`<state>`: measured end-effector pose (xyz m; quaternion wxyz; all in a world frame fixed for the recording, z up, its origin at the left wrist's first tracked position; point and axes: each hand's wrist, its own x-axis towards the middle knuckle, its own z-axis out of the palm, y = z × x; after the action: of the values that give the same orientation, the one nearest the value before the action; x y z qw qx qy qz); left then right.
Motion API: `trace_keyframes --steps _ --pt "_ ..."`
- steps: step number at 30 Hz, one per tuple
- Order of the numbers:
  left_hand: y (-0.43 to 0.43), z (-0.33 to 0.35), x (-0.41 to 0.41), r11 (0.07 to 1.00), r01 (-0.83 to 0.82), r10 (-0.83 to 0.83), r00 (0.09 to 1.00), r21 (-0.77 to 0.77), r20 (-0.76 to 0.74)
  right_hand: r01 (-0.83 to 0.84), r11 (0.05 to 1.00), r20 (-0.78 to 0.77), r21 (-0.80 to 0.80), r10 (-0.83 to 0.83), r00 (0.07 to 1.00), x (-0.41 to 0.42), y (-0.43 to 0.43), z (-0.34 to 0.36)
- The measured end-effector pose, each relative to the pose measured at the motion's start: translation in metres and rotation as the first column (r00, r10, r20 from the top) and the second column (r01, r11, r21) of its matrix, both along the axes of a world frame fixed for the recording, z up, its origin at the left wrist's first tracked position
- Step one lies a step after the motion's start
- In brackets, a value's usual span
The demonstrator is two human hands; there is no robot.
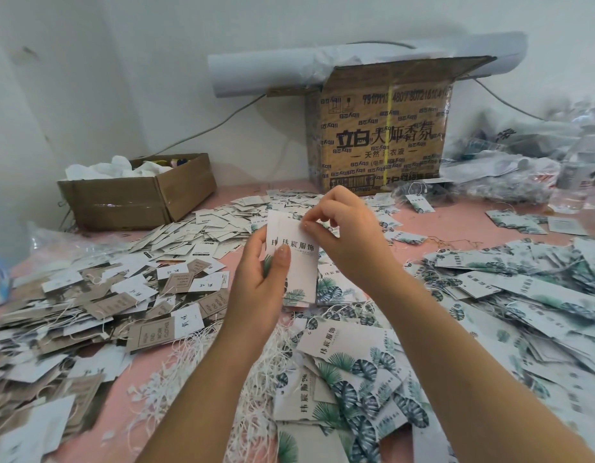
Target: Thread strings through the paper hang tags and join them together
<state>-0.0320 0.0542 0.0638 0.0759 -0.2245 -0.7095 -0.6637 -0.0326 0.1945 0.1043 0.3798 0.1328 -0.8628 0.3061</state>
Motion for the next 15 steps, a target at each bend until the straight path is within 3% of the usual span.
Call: trace_keyframes --steps 5,15 --pt "0.0033 -0.0048 -0.0001 0.997 0.072 -0.072 0.997 0.003 0.025 -0.013 1.0 -0.043 -0.023 0.012 0.999 0.0012 0.0 0.0017" --pt "0.0031 -0.0002 -0.0008 0.976 0.094 -0.105 0.993 0.199 0.046 -0.057 0.998 -0.07 -0.032 0.055 0.996 0.0017 -0.0072 -0.0006"
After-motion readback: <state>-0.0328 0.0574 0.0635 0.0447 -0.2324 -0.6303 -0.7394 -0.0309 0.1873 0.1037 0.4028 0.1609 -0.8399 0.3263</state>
